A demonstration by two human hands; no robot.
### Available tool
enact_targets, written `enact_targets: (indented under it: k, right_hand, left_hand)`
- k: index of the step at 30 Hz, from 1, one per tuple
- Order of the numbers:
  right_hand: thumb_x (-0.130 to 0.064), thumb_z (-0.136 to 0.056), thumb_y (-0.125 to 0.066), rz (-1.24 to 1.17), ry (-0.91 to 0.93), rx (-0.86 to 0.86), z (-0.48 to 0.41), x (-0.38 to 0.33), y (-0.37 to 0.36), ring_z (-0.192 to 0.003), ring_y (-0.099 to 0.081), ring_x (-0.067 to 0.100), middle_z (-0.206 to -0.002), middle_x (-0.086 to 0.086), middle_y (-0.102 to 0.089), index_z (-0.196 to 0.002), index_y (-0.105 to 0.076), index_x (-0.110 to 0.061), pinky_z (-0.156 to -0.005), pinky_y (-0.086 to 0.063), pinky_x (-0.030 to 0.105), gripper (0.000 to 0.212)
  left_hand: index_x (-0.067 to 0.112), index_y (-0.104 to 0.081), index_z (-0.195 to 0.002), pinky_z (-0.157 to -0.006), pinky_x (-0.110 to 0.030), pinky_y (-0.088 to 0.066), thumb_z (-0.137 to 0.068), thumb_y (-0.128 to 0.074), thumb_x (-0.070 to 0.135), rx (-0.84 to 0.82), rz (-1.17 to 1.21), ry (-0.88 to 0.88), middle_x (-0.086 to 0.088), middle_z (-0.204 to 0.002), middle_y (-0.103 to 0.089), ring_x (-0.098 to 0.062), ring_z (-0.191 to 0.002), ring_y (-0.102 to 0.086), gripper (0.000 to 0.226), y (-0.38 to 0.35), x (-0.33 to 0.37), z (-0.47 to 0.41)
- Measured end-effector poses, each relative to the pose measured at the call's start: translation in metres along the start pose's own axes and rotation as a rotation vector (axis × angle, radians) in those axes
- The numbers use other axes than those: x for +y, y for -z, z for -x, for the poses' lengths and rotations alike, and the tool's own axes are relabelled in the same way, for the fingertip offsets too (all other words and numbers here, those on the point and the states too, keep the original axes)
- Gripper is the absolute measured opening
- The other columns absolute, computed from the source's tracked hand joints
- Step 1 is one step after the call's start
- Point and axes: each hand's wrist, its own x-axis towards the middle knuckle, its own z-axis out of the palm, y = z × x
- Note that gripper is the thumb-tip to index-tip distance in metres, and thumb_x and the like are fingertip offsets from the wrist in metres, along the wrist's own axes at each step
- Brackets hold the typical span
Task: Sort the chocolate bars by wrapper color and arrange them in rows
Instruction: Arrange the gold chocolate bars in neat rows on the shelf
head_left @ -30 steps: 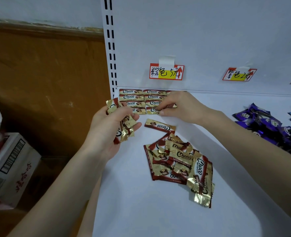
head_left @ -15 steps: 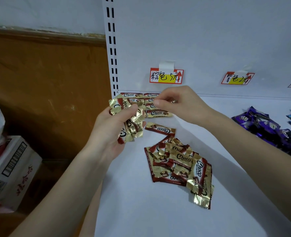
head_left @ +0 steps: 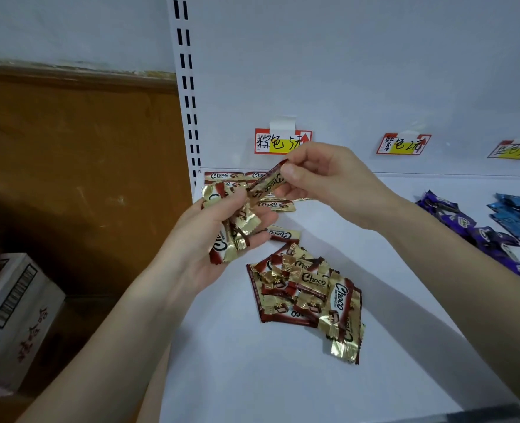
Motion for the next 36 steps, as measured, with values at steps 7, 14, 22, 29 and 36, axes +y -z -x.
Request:
enact_targets:
  k: [7,14,22,29,36]
  right_hand:
    - [0.002,-0.076,-0.066,0.022,-0.022,-0.089,0.012,0.0,0.006,-0.079,-0.065,0.007,-0.092,0.005,-0.067,-0.083,-0.062,-0.011,-0.076,-0.052,0.017,0.015]
    - [0.006,-0.08,-0.063,0.063,-0.064,-0.005,0.012,0.003,0.003,-0.075,-0.066,0.01,-0.092,0.007,-0.066,-0.09,-0.058,-0.015,-0.072,-0.053,0.021,0.023]
    - [-0.004,-0.084,-0.061,-0.17,-0.118,0.188,0.006,0.003,0.0,-0.061,-0.064,0.008,-0.072,0.001,-0.066,-0.083,-0.059,-0.012,-0.06,-0.052,0.021,0.009]
    - [-0.009,-0.088,-0.059,-0.119,-0.134,0.15,0.003,0.006,0.009,-0.069,-0.062,0.011,-0.081,0.002,-0.064,-0.086,-0.062,-0.017,-0.07,-0.053,0.029,0.009]
    - [-0.013,-0.078,-0.07,0.318,-0.071,-0.032,0.005,0.005,0.021,-0.058,-0.059,-0.003,-0.069,-0.005,-0.065,-0.086,-0.057,-0.018,-0.059,-0.044,0.008,0.016]
  left_hand:
    - [0.008,-0.062,-0.094,-0.058,-0.028,-0.059,-0.084,-0.062,0.003,0.038,0.038,-0.064,-0.011,-0.087,-0.074,-0.019,-0.073,-0.072,0.011,-0.005,0.001,-0.001]
    - [0.013,-0.061,-0.088,-0.053,-0.025,-0.057,-0.079,-0.066,-0.006,0.135,-0.01,-0.193,-0.007,-0.078,-0.074,-0.018,-0.064,-0.071,0.021,-0.011,-0.001,-0.002]
    - [0.007,-0.064,-0.097,-0.055,-0.027,-0.058,-0.081,-0.067,0.001,0.045,-0.086,-0.121,-0.01,-0.086,-0.074,-0.016,-0.069,-0.072,0.017,-0.015,-0.002,-0.002]
    - [0.012,-0.065,-0.092,-0.048,-0.022,-0.053,-0.084,-0.067,0.013,0.023,-0.218,-0.085,-0.005,-0.083,-0.074,-0.011,-0.064,-0.07,0.009,-0.022,-0.001,-0.005]
    - [0.009,-0.064,-0.078,-0.048,-0.024,-0.055,-0.081,-0.069,0.006,0.05,-0.25,-0.118,0.0,-0.058,-0.067,-0.008,-0.049,-0.061,0.006,-0.028,0.003,-0.019]
